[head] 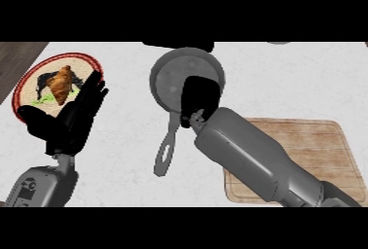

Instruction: Pick the pear from the cutting board and place it in the pan

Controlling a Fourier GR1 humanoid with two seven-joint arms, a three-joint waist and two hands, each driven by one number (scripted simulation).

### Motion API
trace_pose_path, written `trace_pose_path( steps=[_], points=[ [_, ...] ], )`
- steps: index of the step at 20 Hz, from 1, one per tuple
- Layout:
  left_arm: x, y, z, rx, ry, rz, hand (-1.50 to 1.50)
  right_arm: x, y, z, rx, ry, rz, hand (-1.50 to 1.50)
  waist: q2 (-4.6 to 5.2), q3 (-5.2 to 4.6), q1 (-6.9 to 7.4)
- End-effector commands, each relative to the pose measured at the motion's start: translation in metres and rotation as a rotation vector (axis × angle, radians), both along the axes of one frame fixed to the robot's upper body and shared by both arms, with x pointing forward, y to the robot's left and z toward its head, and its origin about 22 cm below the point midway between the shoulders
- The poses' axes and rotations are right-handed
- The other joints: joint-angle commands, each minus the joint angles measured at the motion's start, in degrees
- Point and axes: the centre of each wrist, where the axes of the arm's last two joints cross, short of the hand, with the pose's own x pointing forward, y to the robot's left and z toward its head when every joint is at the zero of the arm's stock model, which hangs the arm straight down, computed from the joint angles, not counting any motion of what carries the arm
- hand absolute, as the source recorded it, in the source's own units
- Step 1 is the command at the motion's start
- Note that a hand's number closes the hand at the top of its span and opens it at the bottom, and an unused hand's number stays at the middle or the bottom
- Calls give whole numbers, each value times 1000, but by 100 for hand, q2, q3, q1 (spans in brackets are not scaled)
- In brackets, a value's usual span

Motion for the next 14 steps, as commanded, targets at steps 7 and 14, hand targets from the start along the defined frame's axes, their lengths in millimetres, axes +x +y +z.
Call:
trace_pose_path(
  steps=[7,14],
  points=[
    [12,-15,2,12,10,-54,0,-17,89,91,-214,-534,-31,150,-10,-17,291],
    [19,-24,10,1,0,-50,0,-11,104,139,-199,-594,-100,150,13,-4,236]
  ],
)
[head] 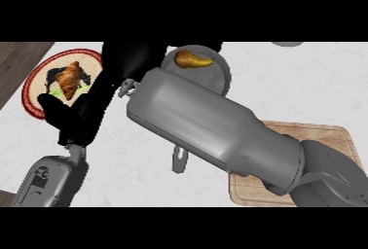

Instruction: Pick the pear from the cutting board and place it in the pan

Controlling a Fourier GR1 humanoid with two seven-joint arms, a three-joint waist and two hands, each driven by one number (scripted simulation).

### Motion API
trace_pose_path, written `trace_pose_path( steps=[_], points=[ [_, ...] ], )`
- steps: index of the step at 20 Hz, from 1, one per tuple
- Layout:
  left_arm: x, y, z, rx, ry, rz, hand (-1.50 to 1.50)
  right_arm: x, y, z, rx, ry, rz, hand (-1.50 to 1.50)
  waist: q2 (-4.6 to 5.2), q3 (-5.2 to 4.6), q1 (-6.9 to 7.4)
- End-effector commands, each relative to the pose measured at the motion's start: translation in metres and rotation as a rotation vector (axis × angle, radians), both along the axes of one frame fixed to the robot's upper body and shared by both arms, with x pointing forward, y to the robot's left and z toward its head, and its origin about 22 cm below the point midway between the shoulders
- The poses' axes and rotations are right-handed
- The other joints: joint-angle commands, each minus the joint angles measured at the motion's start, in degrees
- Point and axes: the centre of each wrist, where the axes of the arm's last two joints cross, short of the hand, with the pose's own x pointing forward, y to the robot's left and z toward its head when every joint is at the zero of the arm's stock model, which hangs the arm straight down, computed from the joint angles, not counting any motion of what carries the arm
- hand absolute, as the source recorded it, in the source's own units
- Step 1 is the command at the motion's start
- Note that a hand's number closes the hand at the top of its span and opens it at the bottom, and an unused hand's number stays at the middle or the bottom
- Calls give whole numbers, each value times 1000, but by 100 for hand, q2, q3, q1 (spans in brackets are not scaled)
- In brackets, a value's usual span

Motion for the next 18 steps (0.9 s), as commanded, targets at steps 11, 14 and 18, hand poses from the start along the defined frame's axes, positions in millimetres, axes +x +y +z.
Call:
trace_pose_path(
  steps=[11,14,18],
  points=[
    [4,7,-5,0,-3,78,0,25,3,21,177,-153,-294,150,9,29,-424],
    [-6,18,-13,4,-1,97,0,39,-10,5,200,-152,-294,150,-3,39,-535],
    [-3,31,-10,-12,5,138,0,49,-19,0,245,-173,-307,150,-8,46,-704]
  ],
)
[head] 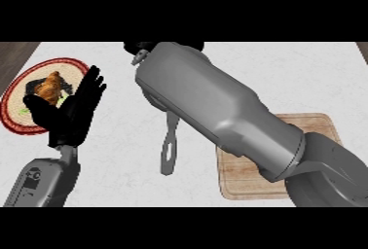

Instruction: Pick the pear from the cutting board and place it in the pan

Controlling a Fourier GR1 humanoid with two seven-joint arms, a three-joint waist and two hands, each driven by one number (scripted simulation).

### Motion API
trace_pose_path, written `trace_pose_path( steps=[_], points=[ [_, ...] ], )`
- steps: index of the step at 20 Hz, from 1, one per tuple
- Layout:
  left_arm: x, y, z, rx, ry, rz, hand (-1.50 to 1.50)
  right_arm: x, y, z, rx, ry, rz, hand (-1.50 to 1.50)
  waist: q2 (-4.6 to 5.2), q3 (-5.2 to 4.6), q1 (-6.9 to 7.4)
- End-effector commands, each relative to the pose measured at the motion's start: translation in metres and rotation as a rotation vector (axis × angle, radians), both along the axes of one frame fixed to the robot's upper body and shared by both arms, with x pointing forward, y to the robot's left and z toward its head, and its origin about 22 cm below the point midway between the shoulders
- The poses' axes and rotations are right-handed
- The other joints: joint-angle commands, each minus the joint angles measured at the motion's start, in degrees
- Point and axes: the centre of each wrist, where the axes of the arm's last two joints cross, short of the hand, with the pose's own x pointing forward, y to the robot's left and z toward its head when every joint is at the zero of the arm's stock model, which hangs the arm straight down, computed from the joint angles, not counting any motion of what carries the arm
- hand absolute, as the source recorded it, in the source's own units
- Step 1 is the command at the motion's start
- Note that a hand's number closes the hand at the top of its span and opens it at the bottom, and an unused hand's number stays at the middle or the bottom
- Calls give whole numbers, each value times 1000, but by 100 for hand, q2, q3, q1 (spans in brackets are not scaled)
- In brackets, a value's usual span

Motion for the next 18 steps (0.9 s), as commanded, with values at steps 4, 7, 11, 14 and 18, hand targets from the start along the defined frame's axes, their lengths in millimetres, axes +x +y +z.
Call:
trace_pose_path(
  steps=[4,7,11,14,18],
  points=[
    [-6,-1,-4,-11,-7,19,0,19,-26,-53,170,-44,-123,150,13,12,-161],
    [-10,13,-10,-3,11,49,0,24,-38,-71,200,-21,-73,150,-4,16,-242],
    [-12,11,-16,-6,-7,13,0,31,-61,-107,247,-18,-31,150,63,13,-116],
    [-1,4,-3,-8,-5,4,0,26,-67,-130,213,20,-39,150,39,14,-111],
    [-5,8,7,1,-7,-2,0,35,-92,-154,286,110,-165,150,71,23,-26]
  ],
)
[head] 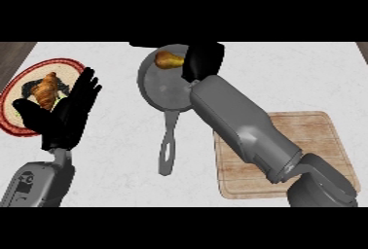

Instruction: Pick the pear from the cutting board and place it in the pan

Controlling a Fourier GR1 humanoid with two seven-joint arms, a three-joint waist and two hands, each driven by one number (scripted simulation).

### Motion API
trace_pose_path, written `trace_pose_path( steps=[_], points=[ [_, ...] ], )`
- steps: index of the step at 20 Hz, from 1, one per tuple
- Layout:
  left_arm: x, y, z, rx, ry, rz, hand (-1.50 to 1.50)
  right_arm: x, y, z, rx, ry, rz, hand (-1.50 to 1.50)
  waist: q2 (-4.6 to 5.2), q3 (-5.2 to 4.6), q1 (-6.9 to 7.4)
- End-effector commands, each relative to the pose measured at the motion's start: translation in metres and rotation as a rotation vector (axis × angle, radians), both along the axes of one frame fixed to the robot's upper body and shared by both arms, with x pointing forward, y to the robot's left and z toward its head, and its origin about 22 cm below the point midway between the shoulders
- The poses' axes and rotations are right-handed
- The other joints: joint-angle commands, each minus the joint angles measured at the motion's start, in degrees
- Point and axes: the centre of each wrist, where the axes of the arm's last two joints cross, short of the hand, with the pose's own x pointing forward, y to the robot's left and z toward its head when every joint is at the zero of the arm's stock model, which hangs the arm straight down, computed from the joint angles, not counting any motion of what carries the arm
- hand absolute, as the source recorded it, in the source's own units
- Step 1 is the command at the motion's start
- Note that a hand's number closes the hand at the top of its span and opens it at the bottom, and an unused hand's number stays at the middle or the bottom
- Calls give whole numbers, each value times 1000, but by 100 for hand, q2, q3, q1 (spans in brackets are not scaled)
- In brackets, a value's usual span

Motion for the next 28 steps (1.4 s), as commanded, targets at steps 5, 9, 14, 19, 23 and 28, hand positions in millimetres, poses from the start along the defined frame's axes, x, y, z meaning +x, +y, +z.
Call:
trace_pose_path(
  steps=[5,9,14,19,23,28],
  points=[
    [-8,-8,3,0,11,-8,0,4,-35,-43,251,112,-165,-150,24,13,59],
    [-8,9,-5,12,-17,4,0,-2,-32,-48,303,108,-118,-150,-3,6,18],
    [-1,19,5,12,-8,42,0,-5,-28,-40,447,-122,-51,-150,-48,12,-178],
    [-13,26,-13,2,41,74,0,-13,-25,-29,697,-242,-57,-150,-134,15,-377],
    [-19,29,-6,-2,28,86,0,-40,-33,-50,816,-282,-39,-150,-190,14,-520],
    [-26,29,-6,-8,44,111,0,-83,-63,-59,920,-353,86,-150,-207,21,-643]
  ],
)
